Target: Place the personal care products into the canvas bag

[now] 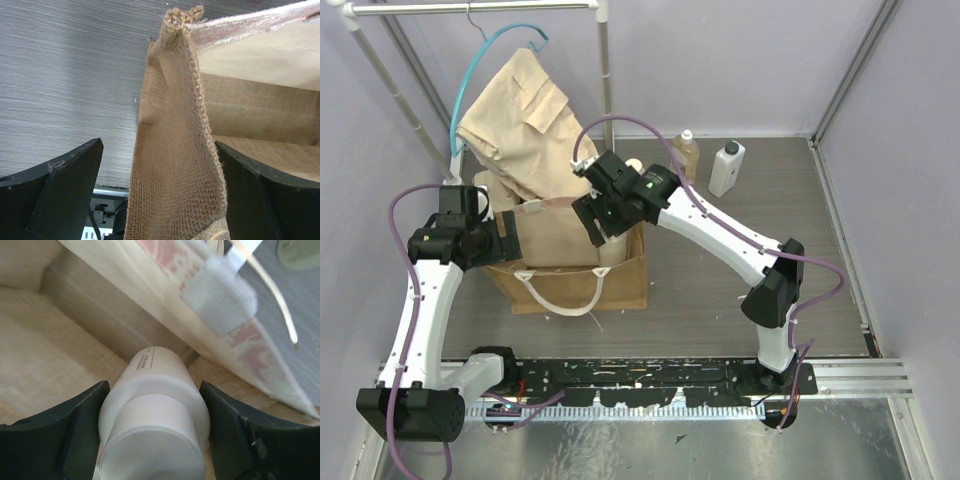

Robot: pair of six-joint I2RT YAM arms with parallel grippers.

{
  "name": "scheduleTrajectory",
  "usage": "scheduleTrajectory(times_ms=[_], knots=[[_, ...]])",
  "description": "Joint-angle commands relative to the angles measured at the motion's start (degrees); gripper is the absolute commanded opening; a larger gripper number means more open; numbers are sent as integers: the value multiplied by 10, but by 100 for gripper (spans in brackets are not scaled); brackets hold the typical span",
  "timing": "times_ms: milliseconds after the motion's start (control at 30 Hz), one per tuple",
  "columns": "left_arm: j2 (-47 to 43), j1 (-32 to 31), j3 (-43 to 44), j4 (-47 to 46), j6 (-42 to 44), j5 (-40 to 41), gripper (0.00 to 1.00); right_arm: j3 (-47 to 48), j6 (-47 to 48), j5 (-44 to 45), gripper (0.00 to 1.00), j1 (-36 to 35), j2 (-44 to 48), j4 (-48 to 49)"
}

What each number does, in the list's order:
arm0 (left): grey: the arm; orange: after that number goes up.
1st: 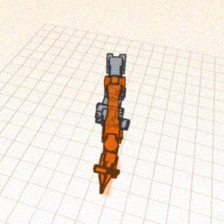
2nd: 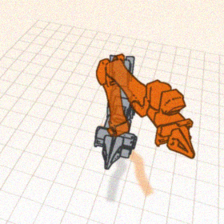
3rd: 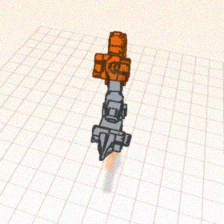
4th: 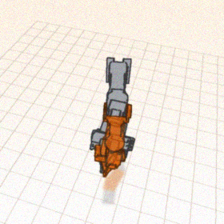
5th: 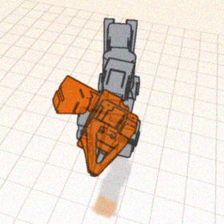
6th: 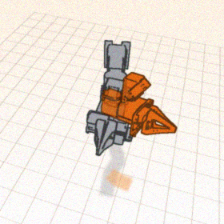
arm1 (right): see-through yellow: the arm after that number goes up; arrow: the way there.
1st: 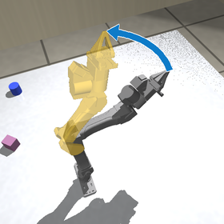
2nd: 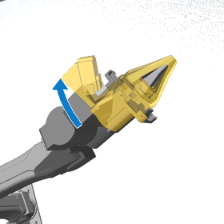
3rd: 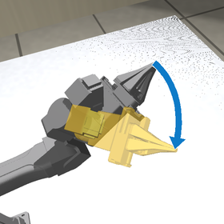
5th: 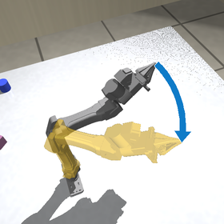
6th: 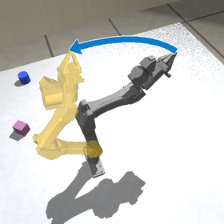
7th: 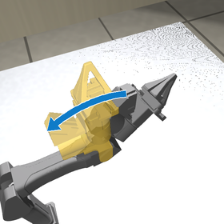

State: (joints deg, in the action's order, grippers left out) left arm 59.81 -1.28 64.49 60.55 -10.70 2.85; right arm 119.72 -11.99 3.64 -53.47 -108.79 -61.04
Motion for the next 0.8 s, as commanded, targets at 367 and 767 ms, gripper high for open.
scheduleTrajectory(times_ms=[367,767], knots=[[-5,0,-1,9,6,-3,98,-157,-39,26,1,-2,11,99],[-5,0,3,12,5,0,98,-228,-34,13,1,-7,-1,106]])
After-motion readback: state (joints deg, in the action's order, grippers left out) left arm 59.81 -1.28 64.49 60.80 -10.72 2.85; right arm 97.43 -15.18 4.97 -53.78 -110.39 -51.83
